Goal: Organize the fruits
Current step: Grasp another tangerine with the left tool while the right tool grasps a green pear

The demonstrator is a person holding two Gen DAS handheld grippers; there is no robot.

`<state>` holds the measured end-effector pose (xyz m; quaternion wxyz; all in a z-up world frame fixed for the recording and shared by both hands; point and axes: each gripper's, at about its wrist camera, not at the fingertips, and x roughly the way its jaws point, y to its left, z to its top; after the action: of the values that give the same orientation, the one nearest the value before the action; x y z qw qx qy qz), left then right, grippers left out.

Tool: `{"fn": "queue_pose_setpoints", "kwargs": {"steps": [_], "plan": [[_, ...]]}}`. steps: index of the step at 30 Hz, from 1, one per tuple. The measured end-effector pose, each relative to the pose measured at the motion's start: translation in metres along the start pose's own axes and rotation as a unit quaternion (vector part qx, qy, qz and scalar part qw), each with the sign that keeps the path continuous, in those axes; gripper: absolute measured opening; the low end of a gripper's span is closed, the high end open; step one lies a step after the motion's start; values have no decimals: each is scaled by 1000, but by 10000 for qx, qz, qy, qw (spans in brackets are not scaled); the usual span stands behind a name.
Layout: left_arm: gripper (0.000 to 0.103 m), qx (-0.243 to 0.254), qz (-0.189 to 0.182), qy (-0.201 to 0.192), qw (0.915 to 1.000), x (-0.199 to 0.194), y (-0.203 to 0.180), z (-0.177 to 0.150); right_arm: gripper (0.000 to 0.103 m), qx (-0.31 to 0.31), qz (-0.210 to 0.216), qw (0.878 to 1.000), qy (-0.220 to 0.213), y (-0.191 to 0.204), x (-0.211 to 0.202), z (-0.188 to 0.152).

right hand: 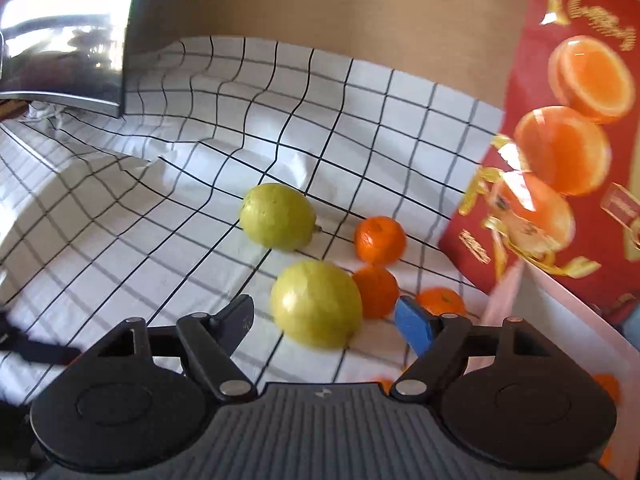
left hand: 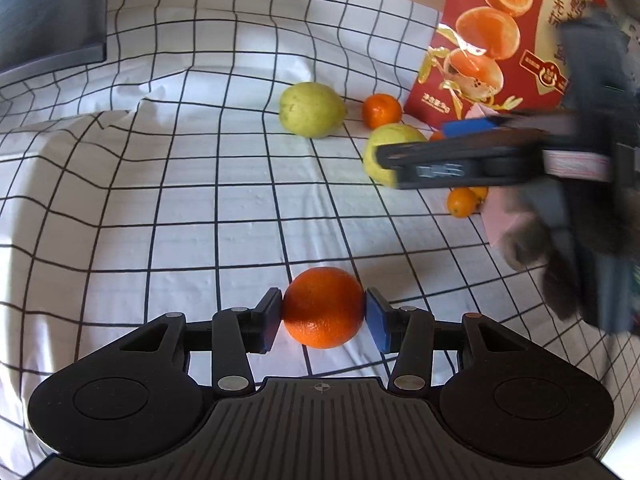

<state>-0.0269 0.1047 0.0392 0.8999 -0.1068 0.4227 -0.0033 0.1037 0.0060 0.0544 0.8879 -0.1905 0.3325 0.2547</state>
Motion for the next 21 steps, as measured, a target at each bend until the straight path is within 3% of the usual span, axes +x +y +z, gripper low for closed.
{"fn": "queue_pose_setpoints", "kwargs": {"steps": [6,9,10,12,21], "plan": [[51,-52,-40,14,10000,0,1,1,78,-225,-50,9994,252,14,35,-4],[51,-79,-108,49,9999,0,2,1,79,-353,-291,9987,201,21,40,-8],[51,-82,-119,58,9999,0,2,1,77,-414,-346,9983,200,23,40,-8],[51,-79,-133,94,9998,2,2,1,63,-446,-417,9980,179,24,36,-7],[52,-102,-219,153,9996,8,1,2,62,60,-99,9993,369,9,5,-17]]}}
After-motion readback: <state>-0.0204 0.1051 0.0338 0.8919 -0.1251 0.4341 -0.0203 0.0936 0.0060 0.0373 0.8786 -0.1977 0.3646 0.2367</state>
